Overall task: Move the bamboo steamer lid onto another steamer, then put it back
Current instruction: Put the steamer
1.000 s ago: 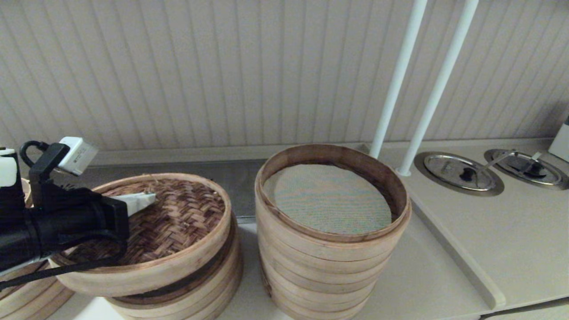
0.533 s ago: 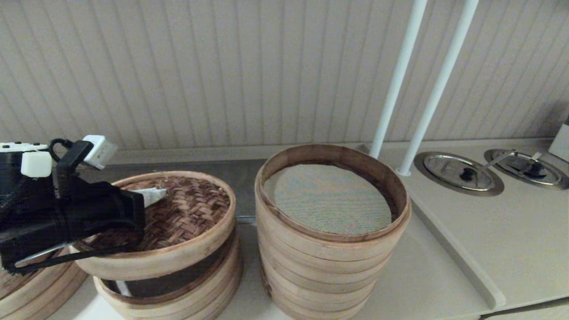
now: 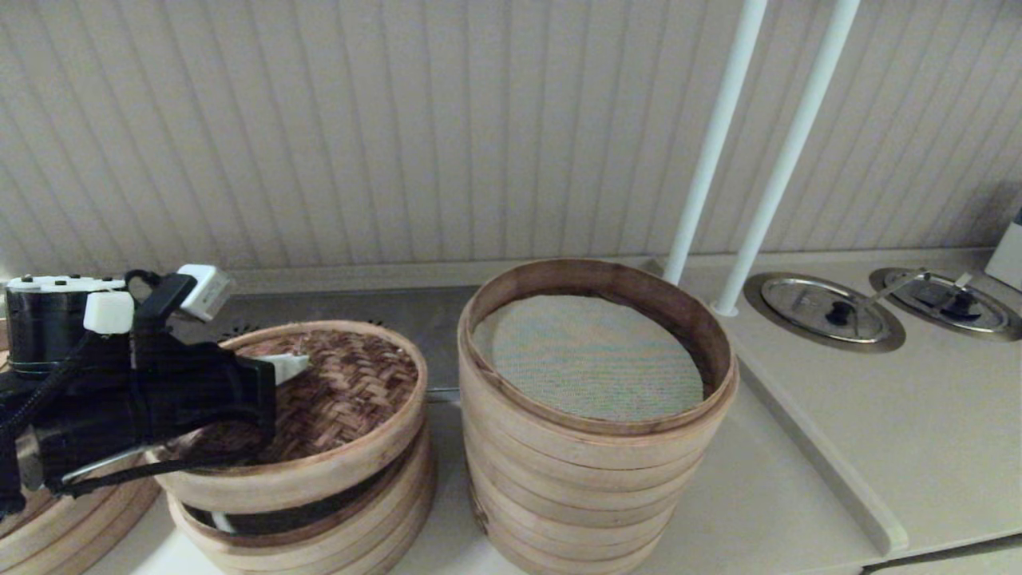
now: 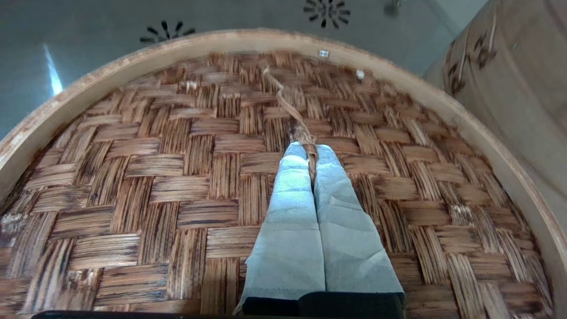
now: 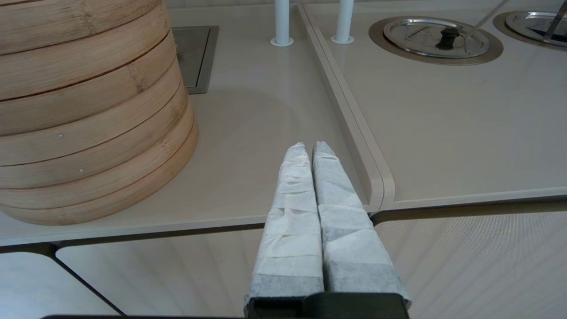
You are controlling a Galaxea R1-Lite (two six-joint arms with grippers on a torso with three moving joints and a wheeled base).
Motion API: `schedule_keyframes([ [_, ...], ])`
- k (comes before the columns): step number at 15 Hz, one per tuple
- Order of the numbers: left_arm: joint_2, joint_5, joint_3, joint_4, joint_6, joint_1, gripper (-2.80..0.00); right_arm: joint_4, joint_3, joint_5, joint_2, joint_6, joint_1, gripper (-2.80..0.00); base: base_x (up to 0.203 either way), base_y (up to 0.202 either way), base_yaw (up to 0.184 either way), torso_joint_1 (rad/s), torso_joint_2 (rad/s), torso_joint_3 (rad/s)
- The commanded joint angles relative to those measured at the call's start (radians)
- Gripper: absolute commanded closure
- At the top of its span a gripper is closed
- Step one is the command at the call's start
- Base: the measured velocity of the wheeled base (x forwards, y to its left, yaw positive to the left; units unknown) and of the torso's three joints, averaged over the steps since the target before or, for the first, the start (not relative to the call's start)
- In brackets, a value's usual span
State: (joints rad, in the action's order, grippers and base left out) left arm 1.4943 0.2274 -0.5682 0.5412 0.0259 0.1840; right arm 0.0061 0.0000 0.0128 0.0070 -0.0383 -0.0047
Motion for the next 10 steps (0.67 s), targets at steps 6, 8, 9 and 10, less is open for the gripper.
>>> schedule_keyframes([
  [6, -0.065, 0.001, 0.112, 0.073, 0.006, -0.023, 0.0, 0.0, 0.002, 0.001, 0.001, 0.0, 0.0, 0.0, 0.0, 0.0, 0.0, 0.0, 0.0, 0.0],
  [8, -0.071, 0.001, 0.133, 0.082, 0.006, -0.023, 0.0, 0.0, 0.002, 0.0, 0.001, 0.0, 0.0, 0.0, 0.0, 0.0, 0.0, 0.0, 0.0, 0.0],
  [9, -0.068, 0.003, 0.134, 0.082, 0.006, -0.024, 0.0, 0.0, 0.002, 0.001, 0.001, 0.0, 0.0, 0.0, 0.0, 0.0, 0.0, 0.0, 0.0, 0.0],
  [10, -0.064, 0.003, 0.134, 0.082, 0.008, -0.025, 0.0, 0.0, 0.002, 0.0, 0.001, 0.0, 0.0, 0.0, 0.0, 0.0, 0.0, 0.0, 0.0, 0.0],
])
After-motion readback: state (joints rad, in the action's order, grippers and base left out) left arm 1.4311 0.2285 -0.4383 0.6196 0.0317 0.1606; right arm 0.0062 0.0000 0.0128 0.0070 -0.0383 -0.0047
